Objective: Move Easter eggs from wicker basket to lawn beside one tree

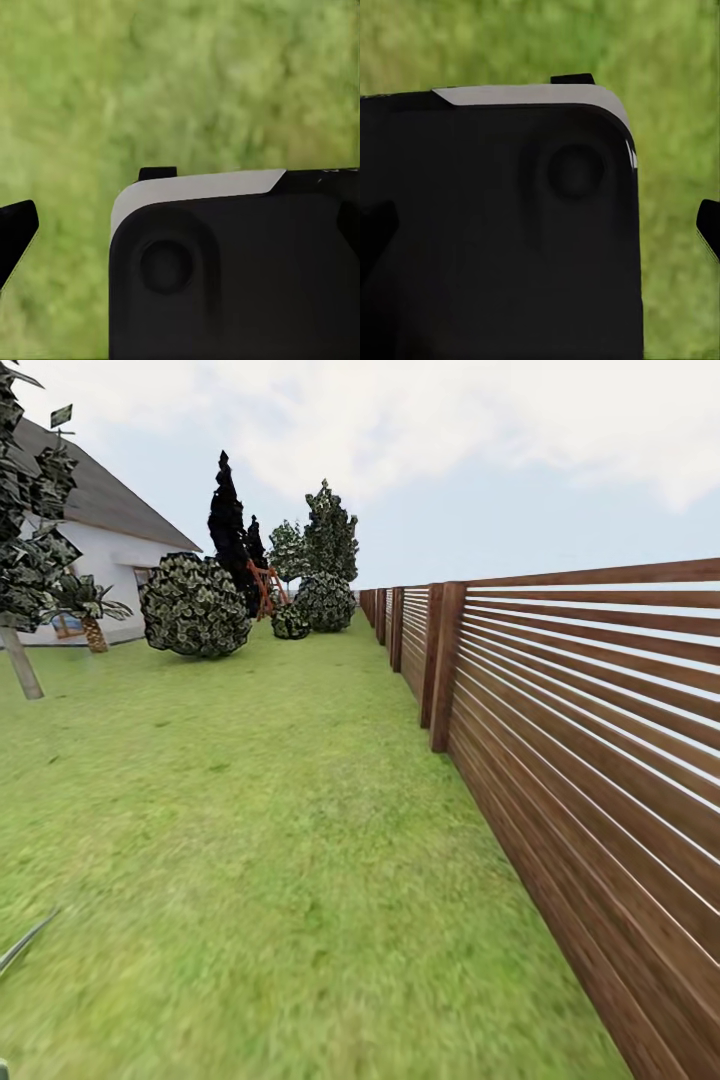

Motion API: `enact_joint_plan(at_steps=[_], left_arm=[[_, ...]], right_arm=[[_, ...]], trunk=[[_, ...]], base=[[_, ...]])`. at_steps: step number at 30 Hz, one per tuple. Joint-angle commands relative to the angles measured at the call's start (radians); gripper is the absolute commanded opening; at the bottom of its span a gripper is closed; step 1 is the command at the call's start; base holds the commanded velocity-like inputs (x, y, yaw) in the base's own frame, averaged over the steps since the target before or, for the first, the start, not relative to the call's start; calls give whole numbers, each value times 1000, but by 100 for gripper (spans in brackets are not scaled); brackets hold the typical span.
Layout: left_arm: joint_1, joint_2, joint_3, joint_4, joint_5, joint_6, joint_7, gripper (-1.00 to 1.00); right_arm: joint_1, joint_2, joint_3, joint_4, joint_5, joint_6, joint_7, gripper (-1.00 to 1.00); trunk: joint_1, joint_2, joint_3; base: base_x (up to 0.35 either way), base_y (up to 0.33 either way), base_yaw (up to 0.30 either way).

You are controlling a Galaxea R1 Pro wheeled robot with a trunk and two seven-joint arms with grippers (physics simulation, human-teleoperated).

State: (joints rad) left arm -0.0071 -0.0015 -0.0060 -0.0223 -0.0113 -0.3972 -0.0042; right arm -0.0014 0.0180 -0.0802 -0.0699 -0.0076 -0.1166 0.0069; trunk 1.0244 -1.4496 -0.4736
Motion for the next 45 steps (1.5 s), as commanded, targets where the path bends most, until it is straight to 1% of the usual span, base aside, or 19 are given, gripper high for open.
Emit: enact_joint_plan(at_steps=[1,45], left_arm=[[-1,0,0,1,-1,-3,0,100],[-1,0,0,1,-1,-3,0,100]], right_arm=[[0,0,-8,0,-1,-3,1,100],[0,2,-10,-1,-2,-3,1,100]], trunk=[[1,0,-1],[1,0,-1]], base=[[321,0,0],[321,0,0]])
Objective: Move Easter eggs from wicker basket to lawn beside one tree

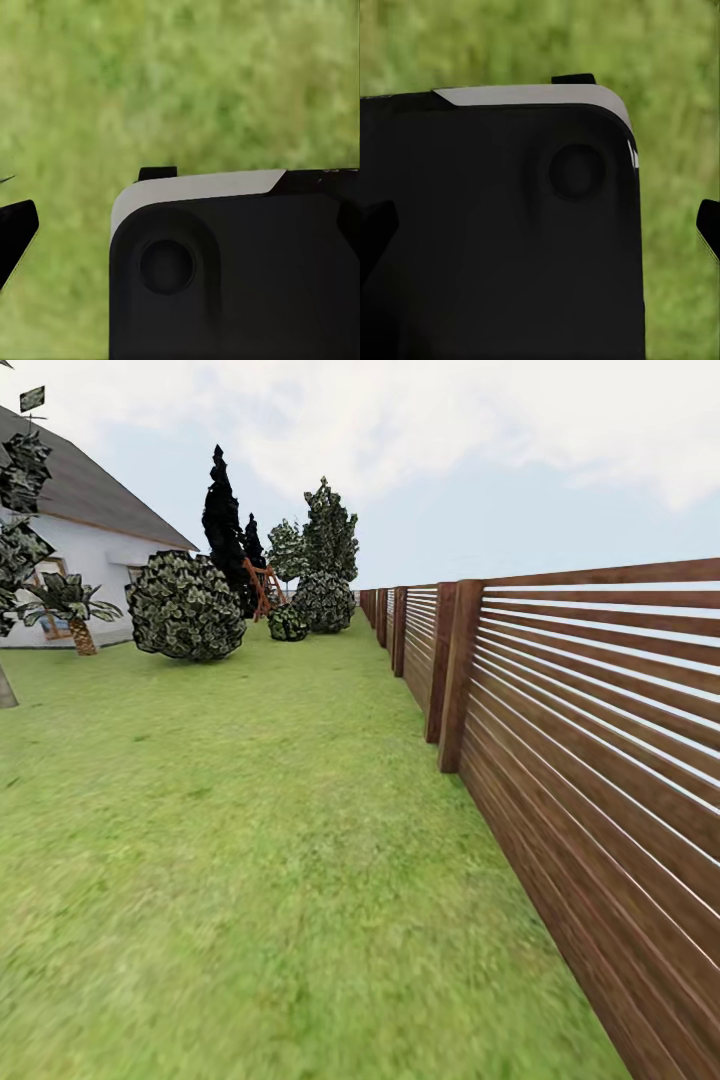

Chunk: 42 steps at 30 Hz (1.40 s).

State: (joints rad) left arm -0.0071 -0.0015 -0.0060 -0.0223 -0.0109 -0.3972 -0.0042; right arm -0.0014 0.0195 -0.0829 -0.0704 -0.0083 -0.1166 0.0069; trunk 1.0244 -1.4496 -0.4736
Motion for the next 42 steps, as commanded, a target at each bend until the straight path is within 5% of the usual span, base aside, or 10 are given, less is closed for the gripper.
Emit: enact_joint_plan(at_steps=[1,42], left_arm=[[-1,0,0,1,-1,-3,0,100],[-1,0,0,1,0,-4,0,100]], right_arm=[[0,1,-8,0,-1,-3,1,100],[0,2,-6,1,-2,-3,1,100]], trunk=[[1,0,-1],[1,0,-1]], base=[[321,0,0],[321,0,49]])
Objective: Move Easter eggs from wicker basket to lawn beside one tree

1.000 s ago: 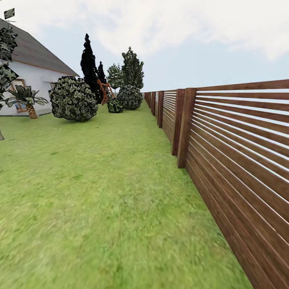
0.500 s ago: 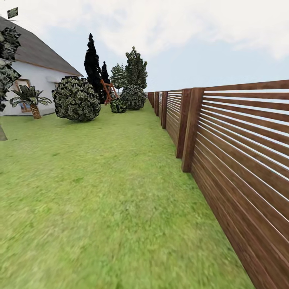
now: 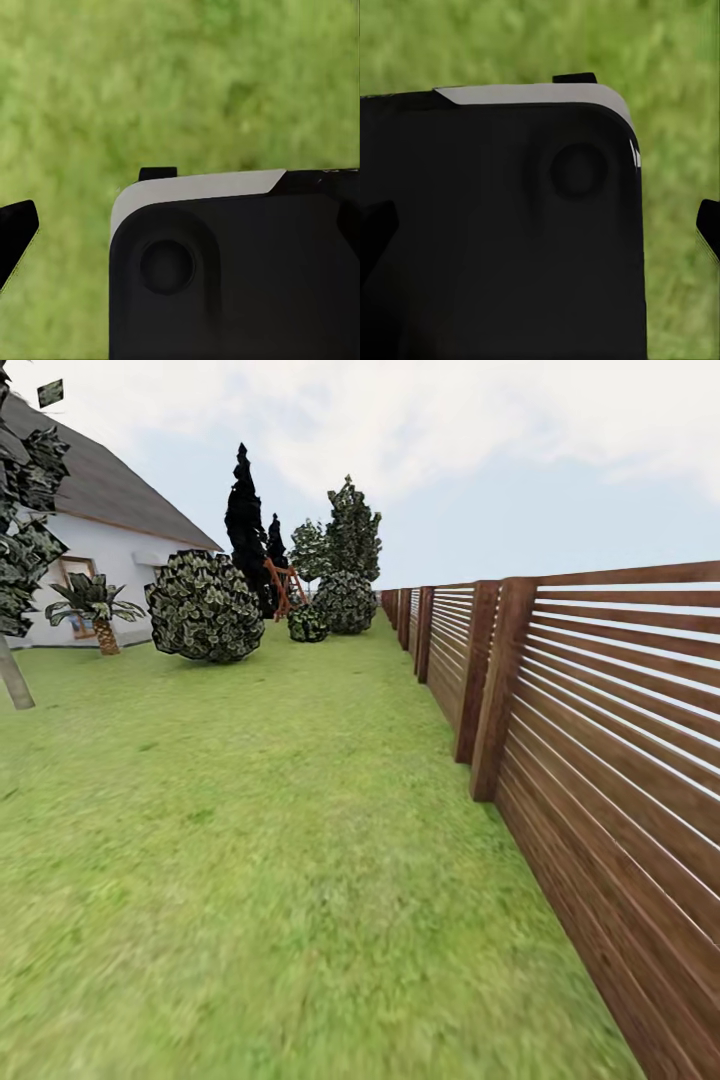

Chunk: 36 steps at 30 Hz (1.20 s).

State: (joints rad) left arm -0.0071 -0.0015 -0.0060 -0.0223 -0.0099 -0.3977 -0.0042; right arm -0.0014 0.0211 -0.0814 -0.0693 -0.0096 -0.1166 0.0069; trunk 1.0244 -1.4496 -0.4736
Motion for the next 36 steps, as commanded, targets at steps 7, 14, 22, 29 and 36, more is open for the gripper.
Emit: enact_joint_plan(at_steps=[7,14,22,29,36], left_arm=[[-1,0,0,1,-1,-3,0,100],[-1,0,0,1,-1,-4,0,100],[-1,0,0,1,-1,-4,0,100],[-1,0,0,1,-1,-3,0,100],[-1,0,0,1,-1,-3,0,100]], right_arm=[[0,0,-8,0,0,-3,1,100],[0,0,-8,1,0,-3,1,100],[0,0,-8,1,0,-3,1,100],[0,0,-8,1,0,-3,1,100],[0,0,-8,0,-1,-3,1,100]], trunk=[[1,0,-1],[1,0,-1],[1,0,-1],[1,0,-1],[1,0,-1]], base=[[321,0,70],[321,0,203],[321,0,258],[321,0,262],[321,0,203]])
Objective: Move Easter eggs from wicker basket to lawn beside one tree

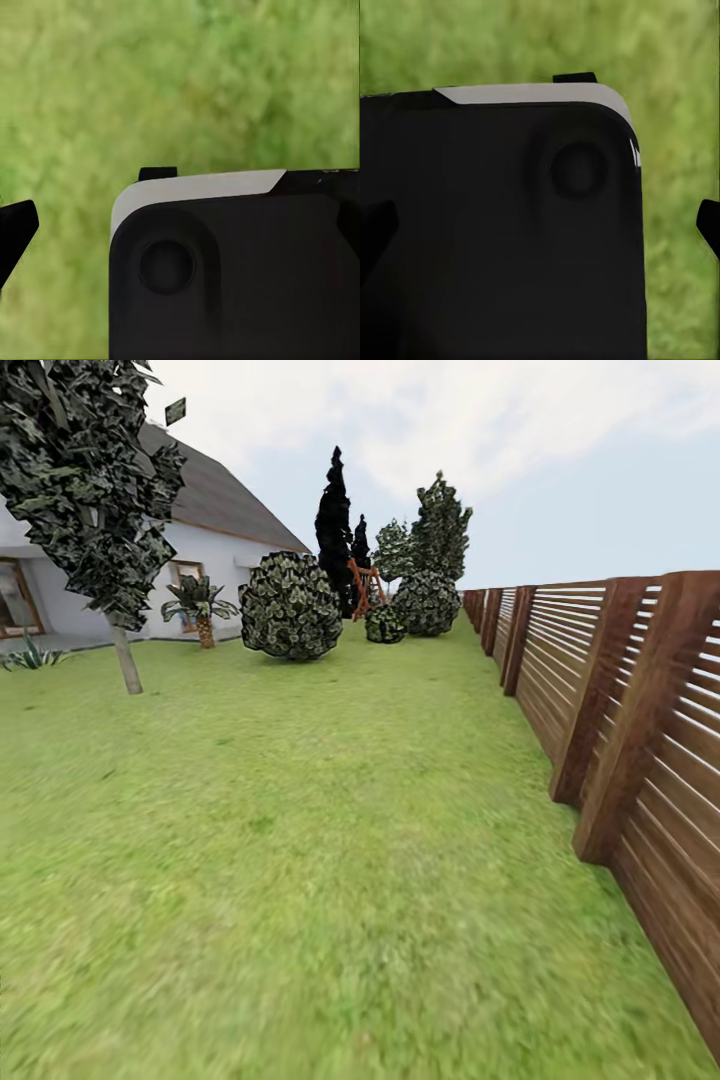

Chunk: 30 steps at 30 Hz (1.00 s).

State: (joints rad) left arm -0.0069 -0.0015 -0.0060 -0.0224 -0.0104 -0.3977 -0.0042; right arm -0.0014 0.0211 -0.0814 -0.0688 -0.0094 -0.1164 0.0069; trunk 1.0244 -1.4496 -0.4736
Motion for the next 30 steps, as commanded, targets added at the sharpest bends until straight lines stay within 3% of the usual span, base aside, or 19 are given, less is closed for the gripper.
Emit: enact_joint_plan(at_steps=[1,18,30], left_arm=[[-1,0,0,1,-1,-3,0,100],[-1,0,0,1,-2,-3,0,100],[-1,0,0,1,0,-4,0,100]], right_arm=[[0,0,-8,0,-1,-3,1,100],[0,0,-8,-1,-1,-3,1,100],[0,0,-8,1,-1,-3,1,100]], trunk=[[1,0,-1],[1,0,-1],[1,0,-1]], base=[[321,0,147],[321,0,44],[321,0,245]])
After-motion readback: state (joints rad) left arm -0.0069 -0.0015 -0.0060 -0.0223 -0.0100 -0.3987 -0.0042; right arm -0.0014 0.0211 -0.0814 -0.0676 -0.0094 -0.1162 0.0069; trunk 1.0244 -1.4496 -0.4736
